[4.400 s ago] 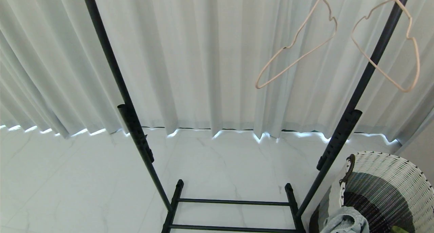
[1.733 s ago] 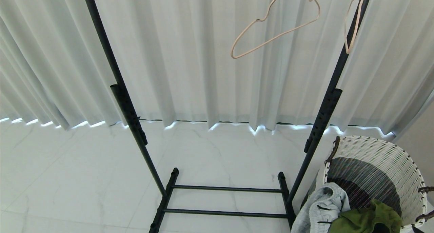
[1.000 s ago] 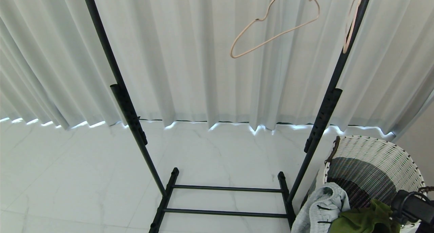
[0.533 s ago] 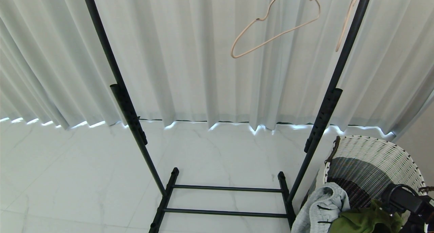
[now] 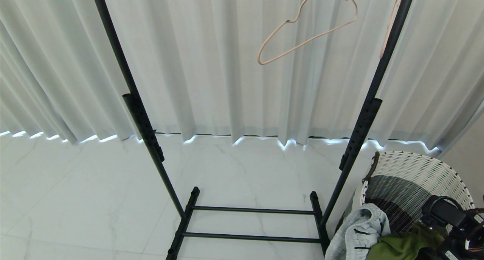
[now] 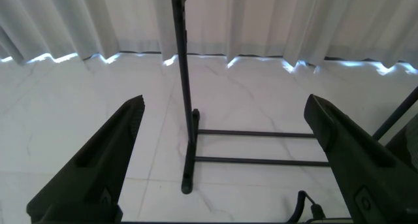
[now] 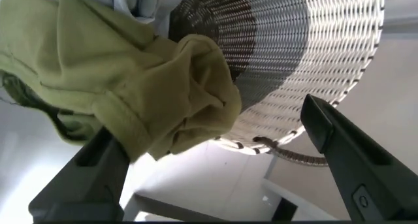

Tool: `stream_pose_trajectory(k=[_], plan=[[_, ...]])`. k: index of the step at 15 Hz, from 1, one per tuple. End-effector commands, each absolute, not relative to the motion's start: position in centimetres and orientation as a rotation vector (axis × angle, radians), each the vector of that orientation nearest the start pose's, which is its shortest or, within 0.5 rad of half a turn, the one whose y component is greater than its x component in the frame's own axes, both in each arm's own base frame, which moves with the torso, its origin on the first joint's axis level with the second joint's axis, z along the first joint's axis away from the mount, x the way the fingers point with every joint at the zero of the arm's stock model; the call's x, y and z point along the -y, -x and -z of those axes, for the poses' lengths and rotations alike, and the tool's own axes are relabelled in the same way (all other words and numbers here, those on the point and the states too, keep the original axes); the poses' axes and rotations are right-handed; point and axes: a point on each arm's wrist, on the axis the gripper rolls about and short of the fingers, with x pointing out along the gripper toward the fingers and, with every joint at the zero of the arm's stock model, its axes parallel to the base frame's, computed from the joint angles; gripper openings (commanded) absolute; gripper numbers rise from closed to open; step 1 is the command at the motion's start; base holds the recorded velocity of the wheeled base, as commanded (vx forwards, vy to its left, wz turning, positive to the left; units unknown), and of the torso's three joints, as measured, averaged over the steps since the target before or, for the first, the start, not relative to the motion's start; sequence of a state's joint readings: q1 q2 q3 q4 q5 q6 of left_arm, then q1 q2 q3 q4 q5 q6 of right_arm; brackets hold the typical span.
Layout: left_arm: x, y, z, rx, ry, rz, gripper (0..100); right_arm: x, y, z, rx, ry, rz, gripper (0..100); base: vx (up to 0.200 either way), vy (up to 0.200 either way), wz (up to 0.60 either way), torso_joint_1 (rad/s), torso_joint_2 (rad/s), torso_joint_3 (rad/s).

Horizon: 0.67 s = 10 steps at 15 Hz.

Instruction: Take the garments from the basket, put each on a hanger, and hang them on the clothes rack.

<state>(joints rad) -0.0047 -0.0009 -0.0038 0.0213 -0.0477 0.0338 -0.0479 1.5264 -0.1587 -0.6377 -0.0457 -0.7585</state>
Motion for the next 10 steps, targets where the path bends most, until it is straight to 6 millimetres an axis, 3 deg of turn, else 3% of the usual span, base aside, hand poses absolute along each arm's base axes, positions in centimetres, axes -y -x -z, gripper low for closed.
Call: stream_pose_trajectory(k=[1, 5, 7, 10], plan=[[0.1, 2.3, -7.4, -0.018, -0.033, 0.052, 100, 1.0, -17.3, -7.3, -0.741, 0.718, -0.193, 0, 0.0, 0.0, 0.0, 0.0, 0.0, 0.0], [0.1, 2.3, -7.4, -0.018, -0.033, 0.052, 100, 1.0, -16.4, -8.1, -0.698, 0.728, -0.163, 0, 0.0, 0.0, 0.0, 0.0, 0.0, 0.0], [0.1, 2.3, -7.5, -0.016, -0.033, 0.054, 100, 1.2, -14.3, -8.7, -0.678, 0.742, -0.074, 0, 0.0, 0.0, 0.0, 0.0, 0.0, 0.0], [0.1, 2.3, -7.5, -0.016, -0.033, 0.052, 100, 2.1, -13.3, -11.1, -0.64, 0.726, 0.02, 0, 0.0, 0.0, 0.0, 0.0, 0.0, 0.0]])
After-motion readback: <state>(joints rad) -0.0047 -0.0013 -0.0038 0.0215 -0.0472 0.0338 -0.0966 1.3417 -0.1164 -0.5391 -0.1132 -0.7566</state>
